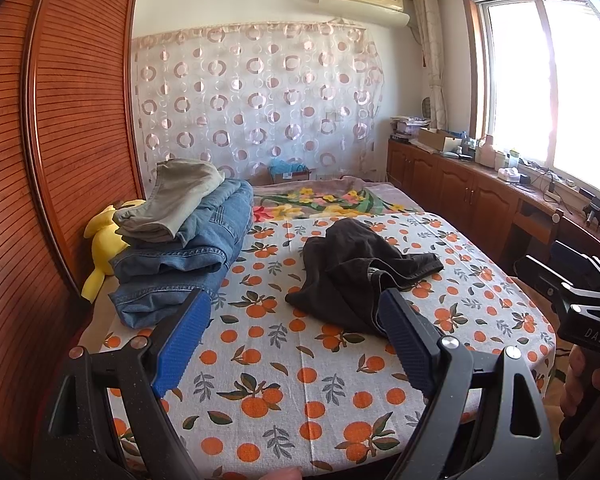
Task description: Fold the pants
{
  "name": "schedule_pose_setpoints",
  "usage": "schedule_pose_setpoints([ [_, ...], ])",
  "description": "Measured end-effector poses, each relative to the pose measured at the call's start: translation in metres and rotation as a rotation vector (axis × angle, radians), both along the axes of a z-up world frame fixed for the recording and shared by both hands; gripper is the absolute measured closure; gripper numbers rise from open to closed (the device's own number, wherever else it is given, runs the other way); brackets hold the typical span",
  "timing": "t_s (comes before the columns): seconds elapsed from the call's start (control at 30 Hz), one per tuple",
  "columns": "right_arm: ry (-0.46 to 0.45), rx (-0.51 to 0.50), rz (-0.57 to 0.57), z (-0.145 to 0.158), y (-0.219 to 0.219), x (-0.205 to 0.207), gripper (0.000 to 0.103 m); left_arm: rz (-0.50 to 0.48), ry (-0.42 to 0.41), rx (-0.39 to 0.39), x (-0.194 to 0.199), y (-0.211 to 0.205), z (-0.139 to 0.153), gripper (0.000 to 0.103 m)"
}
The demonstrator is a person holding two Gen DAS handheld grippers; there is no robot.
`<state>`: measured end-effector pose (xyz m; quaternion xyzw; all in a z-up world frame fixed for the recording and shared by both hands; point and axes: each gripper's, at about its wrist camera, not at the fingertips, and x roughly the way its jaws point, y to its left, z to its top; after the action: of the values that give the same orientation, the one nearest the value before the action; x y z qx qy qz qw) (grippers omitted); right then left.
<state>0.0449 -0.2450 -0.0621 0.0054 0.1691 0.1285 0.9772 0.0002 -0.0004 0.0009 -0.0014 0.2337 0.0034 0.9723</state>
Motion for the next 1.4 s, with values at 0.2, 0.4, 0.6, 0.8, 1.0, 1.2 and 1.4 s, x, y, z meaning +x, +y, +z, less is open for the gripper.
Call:
schedule_pose_setpoints([
  [0.2, -0.001, 0.003, 0.000, -0.0003, -0.0007, -0.0007, 0.000, 0.000, -0.001, 0.000, -0.0004, 0.0001, 0.0001, 0.016],
  [0.4, 0.000, 0.004, 0.001, -0.0003, -0.0003, -0.0008, 0.000, 0.000, -0.003, 0.000, -0.0005, 0.0000, -0.0001, 0.016],
  [0.6, -0.001, 0.006, 0.001, -0.0002, 0.0001, -0.0002, 0.000, 0.000, -0.003, 0.000, -0.0004, 0.0001, 0.0000, 0.016],
  [0.8, 0.000, 0.007, 0.000, -0.0002, 0.0001, -0.0005, 0.000, 0.000, -0.003, 0.000, -0.0006, 0.0001, 0.0000, 0.016],
  [1.0, -0.001, 0.007, -0.001, 0.0002, 0.0001, -0.0012, 0.000, 0.000, -0.004, 0.001, -0.0008, -0.0001, -0.0001, 0.016],
  [1.2, -0.004, 0.007, 0.000, 0.0004, 0.0009, -0.0017, 0.000, 0.000, -0.005, 0.001, -0.0009, -0.0001, -0.0002, 0.016],
  [1.4, -0.004, 0.008, 0.000, 0.0005, 0.0008, -0.0018, 0.000, 0.001, -0.005, 0.001, -0.0010, -0.0002, -0.0001, 0.016],
])
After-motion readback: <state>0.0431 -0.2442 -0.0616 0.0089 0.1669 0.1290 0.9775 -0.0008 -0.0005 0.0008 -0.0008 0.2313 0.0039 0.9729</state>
